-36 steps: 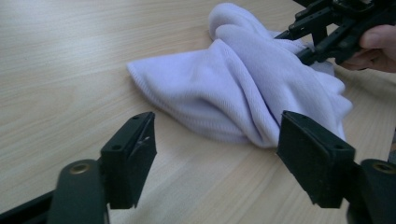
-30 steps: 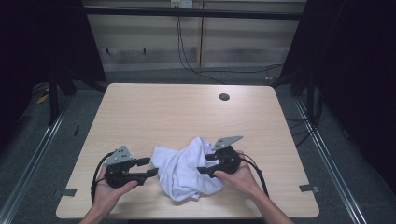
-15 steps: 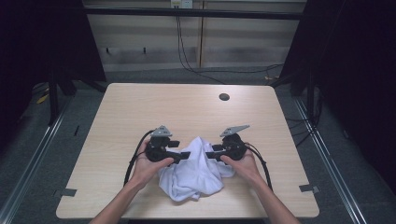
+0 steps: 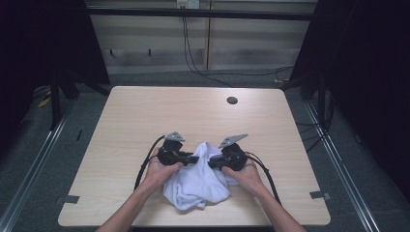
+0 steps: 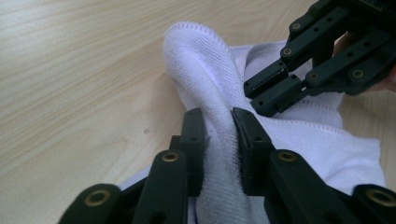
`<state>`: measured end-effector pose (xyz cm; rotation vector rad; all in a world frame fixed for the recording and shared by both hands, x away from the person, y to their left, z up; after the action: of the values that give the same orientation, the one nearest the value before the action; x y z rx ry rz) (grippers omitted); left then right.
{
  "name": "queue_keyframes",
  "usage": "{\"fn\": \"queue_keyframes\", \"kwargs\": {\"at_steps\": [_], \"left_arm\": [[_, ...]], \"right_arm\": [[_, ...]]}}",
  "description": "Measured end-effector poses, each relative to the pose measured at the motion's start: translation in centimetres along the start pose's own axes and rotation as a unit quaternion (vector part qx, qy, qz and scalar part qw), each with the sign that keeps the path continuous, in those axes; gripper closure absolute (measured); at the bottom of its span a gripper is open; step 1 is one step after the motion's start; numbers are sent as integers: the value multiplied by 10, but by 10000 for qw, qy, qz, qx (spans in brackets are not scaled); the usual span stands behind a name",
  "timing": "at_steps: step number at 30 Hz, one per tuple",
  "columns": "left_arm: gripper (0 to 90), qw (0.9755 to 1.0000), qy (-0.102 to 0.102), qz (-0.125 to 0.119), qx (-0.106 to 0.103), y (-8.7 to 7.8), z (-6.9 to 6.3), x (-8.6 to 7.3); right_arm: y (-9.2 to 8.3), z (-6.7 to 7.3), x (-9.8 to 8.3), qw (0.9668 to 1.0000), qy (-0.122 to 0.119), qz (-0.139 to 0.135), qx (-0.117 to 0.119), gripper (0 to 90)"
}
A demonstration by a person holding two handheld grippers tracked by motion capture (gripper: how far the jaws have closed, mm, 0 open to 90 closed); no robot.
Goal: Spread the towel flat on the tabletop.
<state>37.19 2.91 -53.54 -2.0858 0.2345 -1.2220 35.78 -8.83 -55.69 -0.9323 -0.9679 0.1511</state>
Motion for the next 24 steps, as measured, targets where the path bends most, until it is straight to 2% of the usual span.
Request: {"fn": "queue_keyframes", "kwargs": {"at_steps": [2,3,5,7,8,12,15,19,22,24], "left_arm": [[791,9999,-104,-126,-56,-7,-1,1],[798,9998,-60,-186,-36,-11,-1,3],[799,9989,-72,-422,-170,-22,-4,8],[801,9979,-4,-627,-169,-34,-6,13],[801,9970,-34,-757,-186,-40,-6,17],[803,9935,-110,-1127,-127,-59,-3,29],[807,9919,-69,-1266,64,-76,5,38],[808,9861,-88,-1616,368,-111,21,56],[810,9801,-66,-1902,564,-141,30,72],[811,9755,-57,-2091,686,-161,34,85]], "right_arm": [[-2,-1,1,10000,16,-25,33,854],[-6,-3,3,9999,78,-91,33,855],[-16,-7,8,9996,135,-231,16,857],[-28,-9,14,9992,106,-380,-93,859],[-34,-10,18,9988,95,-478,-105,859],[-57,-20,29,9962,190,-792,-315,861],[-76,-32,38,9937,285,-934,-542,861],[-110,-51,57,9878,410,-1234,-854,862],[-133,-63,75,9821,483,-1438,-1120,862],[-149,-73,87,9770,567,-1607,-1282,862]]}}
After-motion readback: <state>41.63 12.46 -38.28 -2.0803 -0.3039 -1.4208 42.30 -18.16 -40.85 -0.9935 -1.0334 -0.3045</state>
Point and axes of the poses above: each handheld gripper's, and its own axes: y roughly forward along the jaws, x roughly out of its top, z roughly to its left, the point moved 9 cm from there along y, roughly forward along the jaws, and after that the axes turned 3 degrees about z, right-handed, at the moved point
